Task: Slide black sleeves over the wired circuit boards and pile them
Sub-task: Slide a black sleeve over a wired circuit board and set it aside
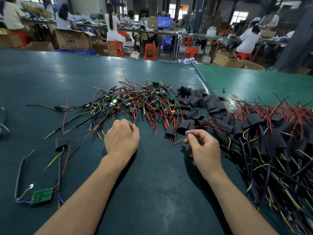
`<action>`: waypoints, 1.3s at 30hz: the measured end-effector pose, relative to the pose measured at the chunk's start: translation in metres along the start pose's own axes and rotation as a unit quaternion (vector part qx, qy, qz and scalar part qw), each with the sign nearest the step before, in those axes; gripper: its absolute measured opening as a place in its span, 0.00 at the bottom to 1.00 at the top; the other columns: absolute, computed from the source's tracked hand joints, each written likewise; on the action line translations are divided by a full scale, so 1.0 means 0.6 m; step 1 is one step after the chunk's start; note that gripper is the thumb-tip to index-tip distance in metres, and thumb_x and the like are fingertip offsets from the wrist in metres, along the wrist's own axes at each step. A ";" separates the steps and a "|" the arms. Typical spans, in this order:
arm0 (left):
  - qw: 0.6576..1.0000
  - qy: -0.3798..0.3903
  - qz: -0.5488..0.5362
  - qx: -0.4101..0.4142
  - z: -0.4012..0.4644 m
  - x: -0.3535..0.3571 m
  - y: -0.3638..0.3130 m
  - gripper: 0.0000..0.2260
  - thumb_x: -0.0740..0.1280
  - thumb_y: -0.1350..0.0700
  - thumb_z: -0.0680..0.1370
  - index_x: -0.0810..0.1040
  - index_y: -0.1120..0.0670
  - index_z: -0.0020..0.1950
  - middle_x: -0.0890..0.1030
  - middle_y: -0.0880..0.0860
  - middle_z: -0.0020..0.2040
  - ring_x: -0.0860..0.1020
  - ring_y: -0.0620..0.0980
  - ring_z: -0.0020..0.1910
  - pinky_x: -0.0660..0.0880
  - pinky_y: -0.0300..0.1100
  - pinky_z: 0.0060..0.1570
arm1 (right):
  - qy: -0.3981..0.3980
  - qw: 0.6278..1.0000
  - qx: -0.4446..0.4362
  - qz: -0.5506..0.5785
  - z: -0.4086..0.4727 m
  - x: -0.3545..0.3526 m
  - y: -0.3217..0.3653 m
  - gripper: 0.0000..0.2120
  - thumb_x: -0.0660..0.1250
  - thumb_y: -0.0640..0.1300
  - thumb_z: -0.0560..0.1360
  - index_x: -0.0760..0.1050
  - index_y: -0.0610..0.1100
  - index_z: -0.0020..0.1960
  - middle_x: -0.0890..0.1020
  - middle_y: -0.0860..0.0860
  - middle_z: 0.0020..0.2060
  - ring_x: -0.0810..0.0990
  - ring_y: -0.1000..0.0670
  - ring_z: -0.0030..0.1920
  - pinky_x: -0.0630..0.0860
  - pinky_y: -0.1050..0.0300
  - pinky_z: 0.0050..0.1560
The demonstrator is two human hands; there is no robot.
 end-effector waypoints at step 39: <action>0.904 0.267 0.035 0.332 -0.113 0.107 -0.127 0.36 0.49 0.25 0.74 0.58 0.40 0.78 0.49 0.48 0.81 0.46 0.47 0.79 0.44 0.48 0.77 | -0.156 0.975 -0.073 0.143 0.007 -0.069 0.024 0.14 0.73 0.34 0.74 0.71 0.49 0.48 0.74 0.49 0.33 0.77 0.48 0.32 0.76 0.55 0.38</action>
Point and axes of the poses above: each hand's wrist, its own z-axis towards the middle knuckle, its own x-axis out of the palm, y = z × x, the point moved 8 cm from there along z, towards the middle knuckle
